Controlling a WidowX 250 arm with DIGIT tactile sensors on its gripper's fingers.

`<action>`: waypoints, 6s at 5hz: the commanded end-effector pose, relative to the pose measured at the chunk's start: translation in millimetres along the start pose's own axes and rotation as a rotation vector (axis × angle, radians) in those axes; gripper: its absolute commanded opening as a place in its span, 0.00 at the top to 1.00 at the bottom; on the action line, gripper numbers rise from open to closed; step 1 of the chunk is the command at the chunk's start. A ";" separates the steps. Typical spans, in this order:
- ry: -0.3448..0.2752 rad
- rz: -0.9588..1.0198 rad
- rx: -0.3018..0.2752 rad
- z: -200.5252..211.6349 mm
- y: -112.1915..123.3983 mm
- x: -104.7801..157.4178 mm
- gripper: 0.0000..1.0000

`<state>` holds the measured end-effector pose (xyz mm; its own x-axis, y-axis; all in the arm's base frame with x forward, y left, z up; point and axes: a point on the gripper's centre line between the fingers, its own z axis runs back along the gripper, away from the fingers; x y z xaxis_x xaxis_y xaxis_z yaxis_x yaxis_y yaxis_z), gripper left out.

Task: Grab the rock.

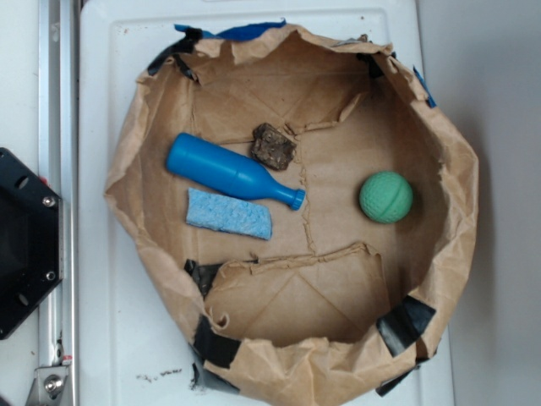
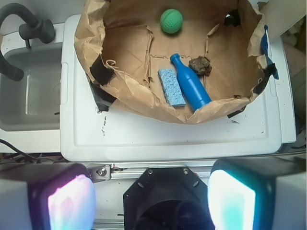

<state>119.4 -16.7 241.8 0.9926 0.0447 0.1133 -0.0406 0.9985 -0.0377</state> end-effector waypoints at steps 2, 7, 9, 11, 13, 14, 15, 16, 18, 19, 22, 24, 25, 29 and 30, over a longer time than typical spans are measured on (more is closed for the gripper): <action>-0.071 0.411 0.027 -36.0 34.3 91.8 0.00; 0.023 0.674 0.009 -53.5 64.8 136.5 0.00; 0.080 0.703 0.091 -129.7 80.1 121.9 0.00; 0.023 0.720 0.064 -165.9 82.4 117.0 0.00; 0.019 0.748 0.066 -171.4 94.6 123.8 0.00; 0.004 0.787 0.048 -163.9 105.2 126.8 0.00; -0.054 0.845 0.052 -170.2 114.6 133.7 0.00; -0.053 0.830 0.061 -180.0 111.8 135.1 0.00; -0.013 0.791 0.109 -205.1 103.3 130.0 0.00; -0.017 0.778 0.139 -211.1 100.5 129.9 0.00; 0.012 0.732 0.160 -221.5 93.1 120.8 0.00; 0.005 0.740 0.155 -220.8 94.2 120.8 1.00; 0.001 0.742 0.153 -219.9 94.8 119.8 1.00; 0.018 0.228 0.178 -111.9 59.9 143.4 1.00; 0.034 0.048 0.189 -92.9 50.1 144.5 1.00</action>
<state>265.3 33.8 142.1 0.9933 0.1158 0.0018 -0.1148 0.9825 0.1468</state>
